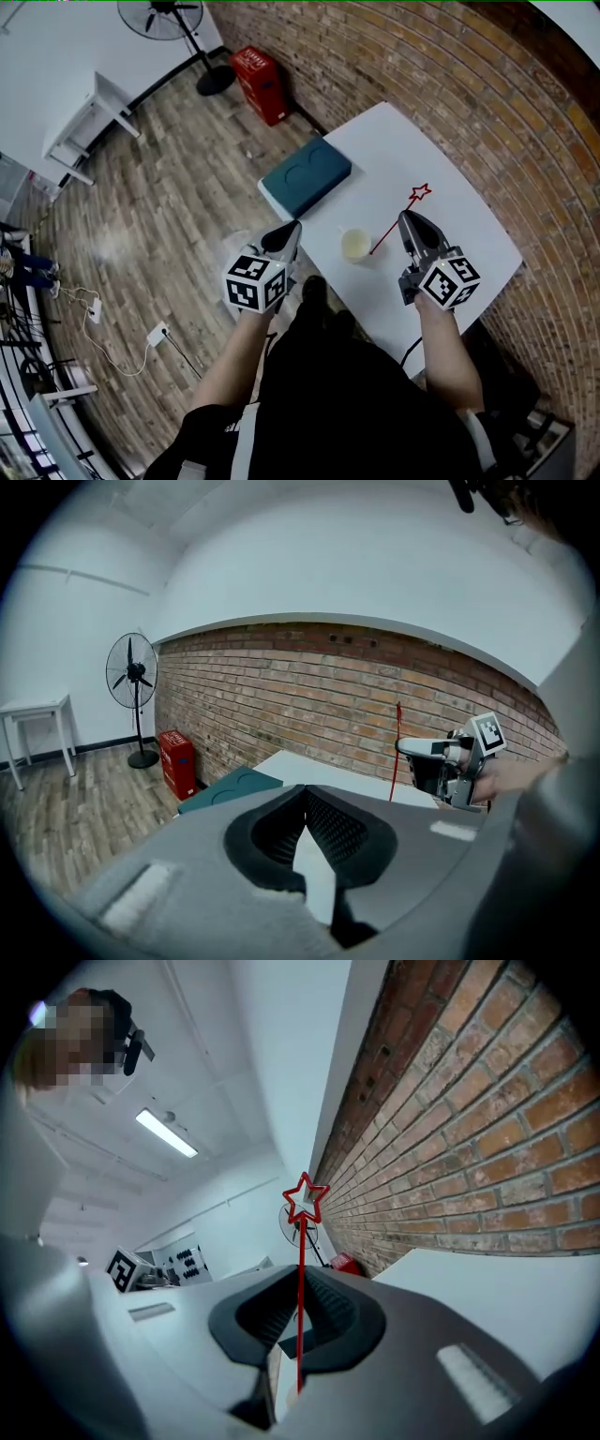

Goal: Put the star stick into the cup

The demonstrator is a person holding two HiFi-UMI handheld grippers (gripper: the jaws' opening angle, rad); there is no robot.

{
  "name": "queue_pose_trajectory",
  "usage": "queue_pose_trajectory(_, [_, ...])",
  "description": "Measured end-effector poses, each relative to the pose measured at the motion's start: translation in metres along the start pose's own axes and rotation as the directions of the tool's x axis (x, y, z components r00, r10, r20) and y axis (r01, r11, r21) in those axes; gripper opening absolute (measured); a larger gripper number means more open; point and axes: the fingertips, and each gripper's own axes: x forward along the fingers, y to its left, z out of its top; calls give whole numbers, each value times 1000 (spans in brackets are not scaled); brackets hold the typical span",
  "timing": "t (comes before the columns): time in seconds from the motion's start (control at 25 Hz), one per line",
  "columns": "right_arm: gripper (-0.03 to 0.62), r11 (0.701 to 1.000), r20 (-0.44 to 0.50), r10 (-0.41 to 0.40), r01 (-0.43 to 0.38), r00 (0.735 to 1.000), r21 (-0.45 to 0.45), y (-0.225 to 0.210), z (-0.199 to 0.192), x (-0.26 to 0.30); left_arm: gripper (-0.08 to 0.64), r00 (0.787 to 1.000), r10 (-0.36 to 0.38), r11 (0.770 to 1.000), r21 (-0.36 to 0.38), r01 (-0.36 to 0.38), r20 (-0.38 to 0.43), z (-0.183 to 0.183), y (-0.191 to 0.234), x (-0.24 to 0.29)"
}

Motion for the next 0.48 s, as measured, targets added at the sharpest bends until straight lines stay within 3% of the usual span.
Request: queue_pose_trajectory(0.48, [17, 999, -113, -17, 14, 993, -29, -4, -54, 70, 5, 990, -89, 996, 8, 90, -110, -16, 34, 54])
